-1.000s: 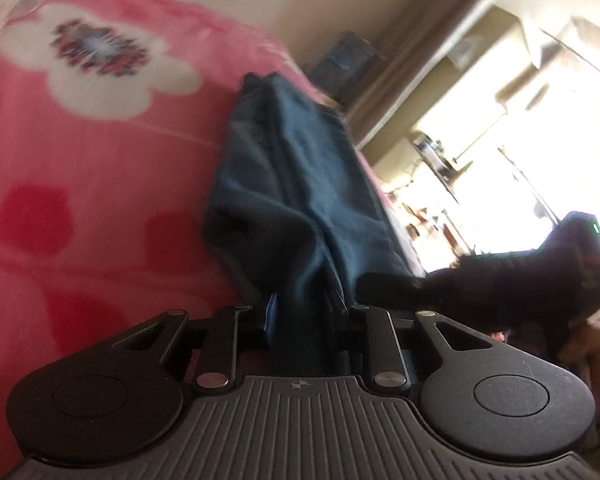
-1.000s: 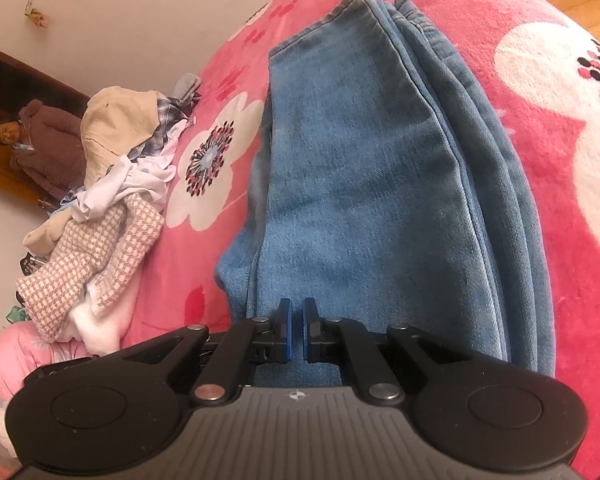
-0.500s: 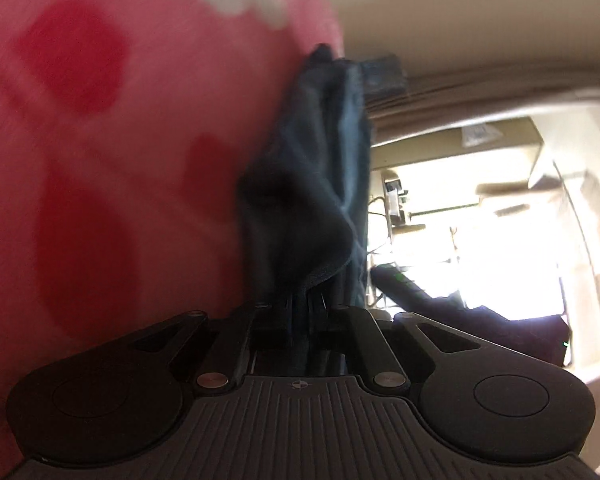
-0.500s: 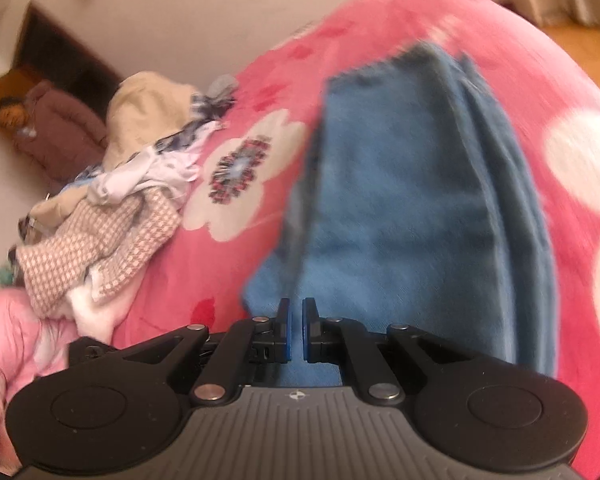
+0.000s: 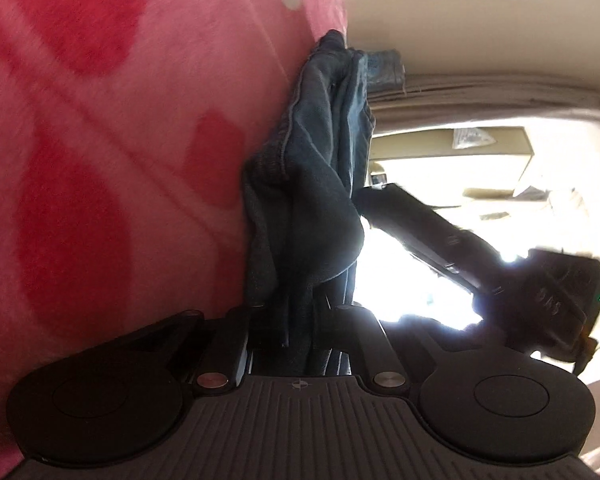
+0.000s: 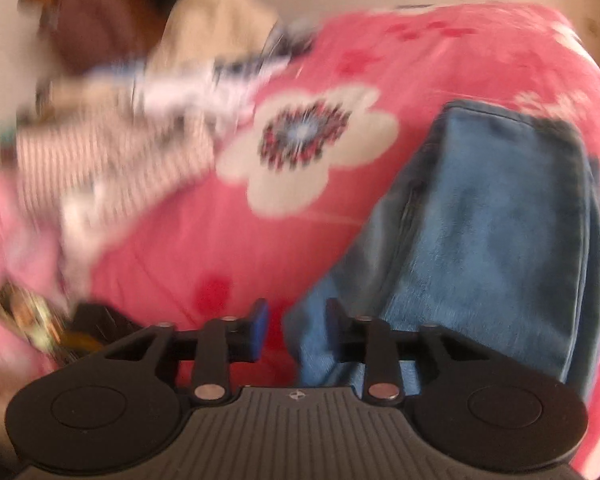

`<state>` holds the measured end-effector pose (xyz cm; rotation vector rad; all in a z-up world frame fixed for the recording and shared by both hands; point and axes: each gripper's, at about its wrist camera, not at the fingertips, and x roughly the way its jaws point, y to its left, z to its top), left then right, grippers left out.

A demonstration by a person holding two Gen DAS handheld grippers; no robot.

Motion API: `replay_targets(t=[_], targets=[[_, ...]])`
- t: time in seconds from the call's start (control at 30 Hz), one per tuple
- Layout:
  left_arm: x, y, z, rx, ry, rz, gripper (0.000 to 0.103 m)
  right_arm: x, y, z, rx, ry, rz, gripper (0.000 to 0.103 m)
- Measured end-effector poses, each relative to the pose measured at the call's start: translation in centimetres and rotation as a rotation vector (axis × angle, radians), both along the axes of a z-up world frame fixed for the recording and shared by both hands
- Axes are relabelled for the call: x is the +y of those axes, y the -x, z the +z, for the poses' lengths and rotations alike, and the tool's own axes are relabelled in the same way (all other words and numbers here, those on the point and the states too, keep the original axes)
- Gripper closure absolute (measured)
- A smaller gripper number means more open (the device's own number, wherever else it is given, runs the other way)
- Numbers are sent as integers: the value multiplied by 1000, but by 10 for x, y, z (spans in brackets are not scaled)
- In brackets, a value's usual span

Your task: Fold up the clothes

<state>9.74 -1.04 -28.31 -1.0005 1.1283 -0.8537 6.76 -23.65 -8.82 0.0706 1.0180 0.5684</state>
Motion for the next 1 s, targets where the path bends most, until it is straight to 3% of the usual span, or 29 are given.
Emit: replay_targets(t=[0.1, 0.17, 0.2, 0.33, 0.47, 0.53, 0.67, 0.87, 1.0], targets=[[-10, 6, 20, -158, -113, -34, 94, 25, 4, -6, -30, 178, 117, 67], [-18, 12, 33, -264, -185, -65, 94, 35, 9, -10, -75, 282, 139, 85], [-21, 14, 37, -298, -209, -75, 94, 40, 11, -11, -98, 334, 149, 99], [-22, 17, 45, -340, -249, -79, 89, 37, 15, -10, -99, 330, 80, 103], [-5, 22, 54, -354, -238, -42, 74, 35, 16, -8, -112, 331, 60, 103], [7, 22, 55, -343, -224, -6, 72, 33, 15, -6, -111, 320, 52, 103], [12, 13, 53, -341, -303, 35, 72, 29, 13, -3, -114, 301, 37, 103], [-23, 6, 58, -448, -489, -47, 76, 26, 16, -1, -124, 281, 18, 103], [-34, 20, 60, -586, -562, -132, 94, 25, 16, 0, -125, 260, 9, 103]])
